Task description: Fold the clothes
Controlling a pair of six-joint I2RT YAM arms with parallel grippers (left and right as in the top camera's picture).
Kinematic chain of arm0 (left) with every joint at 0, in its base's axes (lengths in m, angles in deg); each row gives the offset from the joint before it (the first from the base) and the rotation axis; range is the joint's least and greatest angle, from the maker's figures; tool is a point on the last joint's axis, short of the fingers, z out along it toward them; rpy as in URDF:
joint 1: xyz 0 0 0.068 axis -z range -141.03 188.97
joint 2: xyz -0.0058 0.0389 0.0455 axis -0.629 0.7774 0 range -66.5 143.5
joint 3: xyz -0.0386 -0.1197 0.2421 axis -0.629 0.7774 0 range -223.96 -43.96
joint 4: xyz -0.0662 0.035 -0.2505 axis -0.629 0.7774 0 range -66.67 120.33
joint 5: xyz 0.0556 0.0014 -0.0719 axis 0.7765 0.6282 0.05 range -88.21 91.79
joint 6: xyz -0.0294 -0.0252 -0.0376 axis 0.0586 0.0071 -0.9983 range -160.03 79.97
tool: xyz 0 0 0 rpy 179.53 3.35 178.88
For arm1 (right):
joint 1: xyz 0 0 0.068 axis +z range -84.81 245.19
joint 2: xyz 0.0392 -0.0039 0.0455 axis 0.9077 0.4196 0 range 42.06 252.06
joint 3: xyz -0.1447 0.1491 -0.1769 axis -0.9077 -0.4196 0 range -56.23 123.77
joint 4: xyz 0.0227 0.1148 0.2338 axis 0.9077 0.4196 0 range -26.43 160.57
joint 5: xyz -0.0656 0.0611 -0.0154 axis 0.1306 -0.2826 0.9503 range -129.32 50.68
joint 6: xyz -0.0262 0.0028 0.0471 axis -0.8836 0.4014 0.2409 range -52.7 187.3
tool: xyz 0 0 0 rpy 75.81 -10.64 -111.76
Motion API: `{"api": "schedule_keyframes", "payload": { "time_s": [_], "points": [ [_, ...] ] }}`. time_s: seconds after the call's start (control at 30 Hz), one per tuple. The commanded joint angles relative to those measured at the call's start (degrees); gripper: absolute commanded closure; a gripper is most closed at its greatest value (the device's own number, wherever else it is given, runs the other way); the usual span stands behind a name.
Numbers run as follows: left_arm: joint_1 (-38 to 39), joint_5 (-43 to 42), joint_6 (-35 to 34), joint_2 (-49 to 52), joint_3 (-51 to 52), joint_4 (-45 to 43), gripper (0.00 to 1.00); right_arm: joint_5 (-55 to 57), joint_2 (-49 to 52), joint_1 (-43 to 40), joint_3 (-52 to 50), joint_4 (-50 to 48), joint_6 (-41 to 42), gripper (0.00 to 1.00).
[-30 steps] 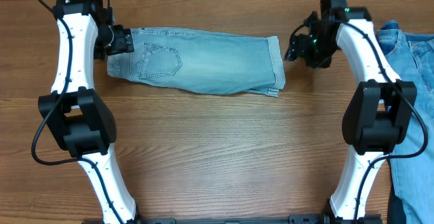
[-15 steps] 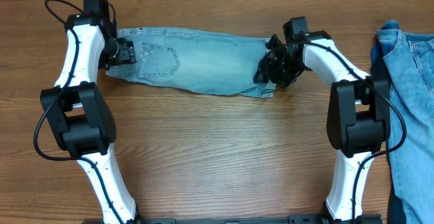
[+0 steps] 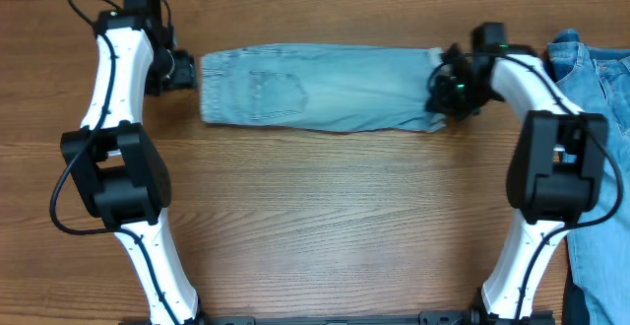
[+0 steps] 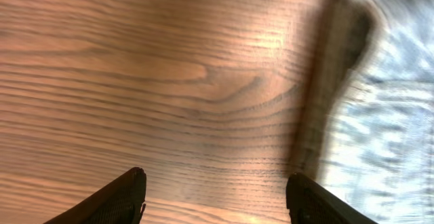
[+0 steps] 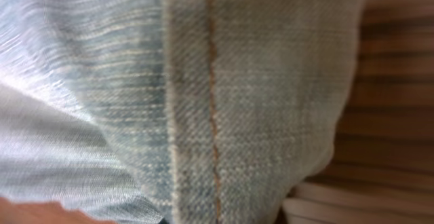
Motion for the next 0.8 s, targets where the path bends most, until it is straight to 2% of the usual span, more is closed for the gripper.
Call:
{"api": "schedule_keyframes", "payload": {
  "time_s": [0.0, 0.1, 0.2, 0.27, 0.33, 0.37, 0.57, 0.63, 0.77],
  "points": [
    [-0.5, -1.4, 0.2, -1.0, -5.9, 2.4, 0.3, 5.9, -1.3, -3.7, -0.3, -0.3, -3.8, 0.96],
    [-0.5, -5.5, 0.2, -1.0, -7.6, 3.5, 0.32, 4.5, -1.3, -3.8, -0.3, -0.6, -3.8, 0.96],
    [0.6, -14.7, 0.2, -1.0, -7.6, 3.7, 0.5, 3.7, -1.3, -2.0, -0.3, -1.1, -3.7, 0.96],
    [2.9, -16.5, 0.3, -1.0, -6.7, 3.8, 0.61, 3.8, -1.3, -0.6, -0.3, -1.1, -3.7, 0.96],
    [6.2, -16.2, 2.4, -0.9, -3.6, 1.2, 0.8, 3.7, -1.3, 0.9, -0.3, -1.7, -3.3, 0.96],
    [7.3, -15.7, 2.6, -0.9, -1.8, -0.6, 0.84, 3.8, -1.3, 1.4, -0.3, -1.9, -3.3, 0.96],
    [9.8, -9.7, 2.4, -0.8, 7.9, -9.1, 0.78, 3.8, -1.3, 3.0, 0.0, -2.0, -3.3, 0.96],
    [9.8, -4.5, 2.4, -0.8, 10.9, -10.1, 0.78, 3.7, -1.3, 3.0, 1.9, -0.8, -3.3, 0.96],
    [9.8, -2.5, 2.4, -0.8, 12.5, -11.2, 0.78, 2.8, -1.3, 3.1, 6.4, 3.1, -3.3, 0.96]
  ]
}}
